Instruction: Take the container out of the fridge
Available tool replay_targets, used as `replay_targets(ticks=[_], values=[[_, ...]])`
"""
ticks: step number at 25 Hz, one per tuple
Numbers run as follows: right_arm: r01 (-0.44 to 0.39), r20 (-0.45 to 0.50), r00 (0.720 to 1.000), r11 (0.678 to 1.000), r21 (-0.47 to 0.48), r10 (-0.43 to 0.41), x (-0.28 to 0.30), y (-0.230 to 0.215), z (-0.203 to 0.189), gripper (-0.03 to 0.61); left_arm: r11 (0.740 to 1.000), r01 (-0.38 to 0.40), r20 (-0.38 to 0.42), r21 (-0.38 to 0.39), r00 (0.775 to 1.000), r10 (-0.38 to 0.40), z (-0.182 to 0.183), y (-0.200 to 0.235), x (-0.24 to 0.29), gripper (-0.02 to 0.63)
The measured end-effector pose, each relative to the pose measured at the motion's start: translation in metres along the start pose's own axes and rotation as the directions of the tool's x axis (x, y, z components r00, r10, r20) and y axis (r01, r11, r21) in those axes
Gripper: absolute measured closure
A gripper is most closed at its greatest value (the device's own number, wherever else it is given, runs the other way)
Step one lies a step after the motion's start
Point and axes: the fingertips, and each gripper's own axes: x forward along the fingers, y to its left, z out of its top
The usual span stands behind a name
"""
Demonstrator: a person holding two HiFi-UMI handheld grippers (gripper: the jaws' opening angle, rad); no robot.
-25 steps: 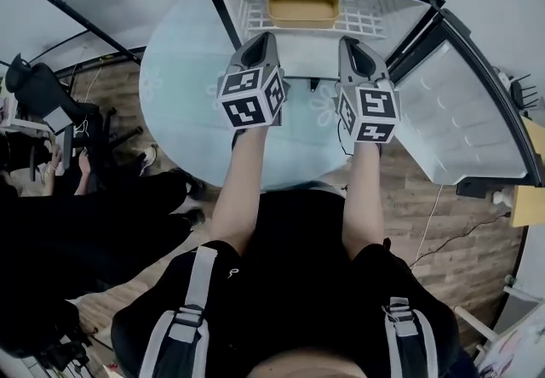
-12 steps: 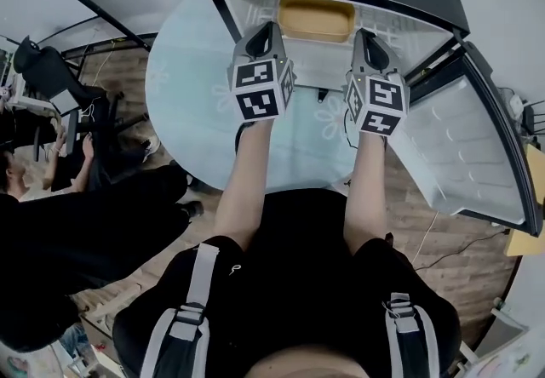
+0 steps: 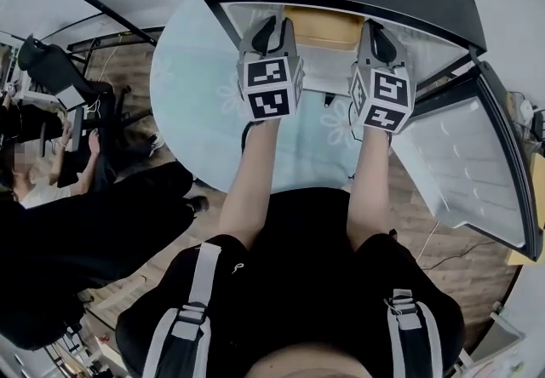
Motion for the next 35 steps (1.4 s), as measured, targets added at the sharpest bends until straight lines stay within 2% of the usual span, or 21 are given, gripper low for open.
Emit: replay_targets(ticks=[1, 2, 3, 8, 12, 35], values=[[-0.012, -0.002, 1.000, 1.000, 0.000, 0.012, 0.003, 0.001, -0.001, 0.572, 1.000, -0.006, -0.006, 0.000, 1.000, 0.006, -0.002, 0.001, 0.003, 0.525], [-0.026, -0.006, 1.000, 1.000, 0.001, 0.026, 0.005, 0.003, -0.002, 0.524, 1.000, -0.013, -0.013, -0.001, 1.000, 0.013, -0.003, 0.003, 0.005, 0.525], [-0.037, -0.012, 0.999, 0.999, 0.001, 0.037, 0.007, 0.004, -0.003, 0.508, 1.000, -0.019, -0.021, -0.004, 1.000, 0.019, -0.006, 0.004, 0.008, 0.525], [-0.031, -0.060, 0.998, 0.999, -0.017, 0.030, 0.014, 0.001, -0.017, 0.508, 0.999, -0.040, -0.060, -0.014, 0.997, 0.040, -0.018, 0.007, 0.016, 0.525], [-0.030, -0.085, 0.996, 1.000, -0.010, 0.029, 0.020, -0.002, -0.026, 0.508, 0.999, -0.047, -0.058, -0.028, 0.997, 0.045, -0.021, 0.010, 0.024, 0.518], [-0.015, -0.070, 0.997, 1.000, -0.010, 0.014, -0.003, 0.007, -0.026, 0.503, 0.999, 0.005, -0.067, -0.036, 0.998, -0.008, -0.030, 0.003, 0.004, 0.518]])
